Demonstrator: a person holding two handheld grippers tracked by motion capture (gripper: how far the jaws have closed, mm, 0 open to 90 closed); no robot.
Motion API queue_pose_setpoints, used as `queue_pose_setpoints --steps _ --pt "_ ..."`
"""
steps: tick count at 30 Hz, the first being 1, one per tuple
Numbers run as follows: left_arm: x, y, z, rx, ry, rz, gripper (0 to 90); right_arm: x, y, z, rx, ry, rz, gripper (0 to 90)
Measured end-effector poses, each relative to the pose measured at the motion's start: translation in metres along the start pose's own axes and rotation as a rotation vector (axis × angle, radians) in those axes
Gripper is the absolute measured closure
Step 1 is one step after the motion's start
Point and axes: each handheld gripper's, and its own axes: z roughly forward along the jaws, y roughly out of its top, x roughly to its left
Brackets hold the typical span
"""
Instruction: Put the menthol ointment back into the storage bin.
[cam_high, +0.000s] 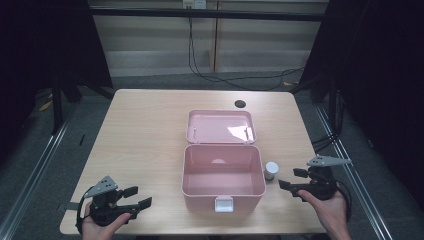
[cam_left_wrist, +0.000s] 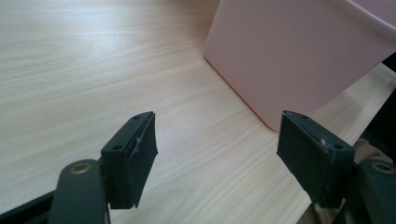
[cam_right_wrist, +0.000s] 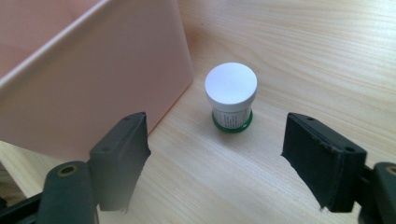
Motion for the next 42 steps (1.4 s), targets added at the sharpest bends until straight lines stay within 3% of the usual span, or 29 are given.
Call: queue_pose_setpoints --steps 4,7,11,15,27,33,36,42 --pt "0.000 0.000 0.002 0.005 -0.014 -0.001 28.1 -0.001 0.010 -0.004 0.032 0.036 -0.002 23.1" --pt "0.001 0.001 0.003 0.014 -0.016 0.007 28.1 -0.002 0.018 -0.005 0.065 0.013 -0.013 28.9" --pt "0.001 0.000 0.004 0.012 -0.020 -0.001 28.2 -0.004 0.031 -0.004 0.119 0.002 -0.046 30.1" --pt "0.002 0.000 0.002 0.010 -0.021 -0.009 28.1 -0.002 0.043 -0.002 0.183 0.022 -0.072 31.3" --pt "0.002 0.000 0.000 0.007 -0.024 -0.009 28.2 -0.001 0.074 0.024 0.414 0.046 -0.156 39.9" --pt "0.003 0.000 -0.001 -0.001 -0.021 -0.019 29.4 -0.001 0.084 0.038 0.488 0.037 -0.155 44.0" --pt "0.004 0.000 0.000 0.003 -0.018 -0.021 29.8 -0.001 0.088 0.046 0.540 0.017 -0.184 45.3" --pt "0.002 0.000 0.002 0.014 -0.028 -0.013 28.4 -0.008 0.092 0.061 0.583 0.029 -0.168 46.7"
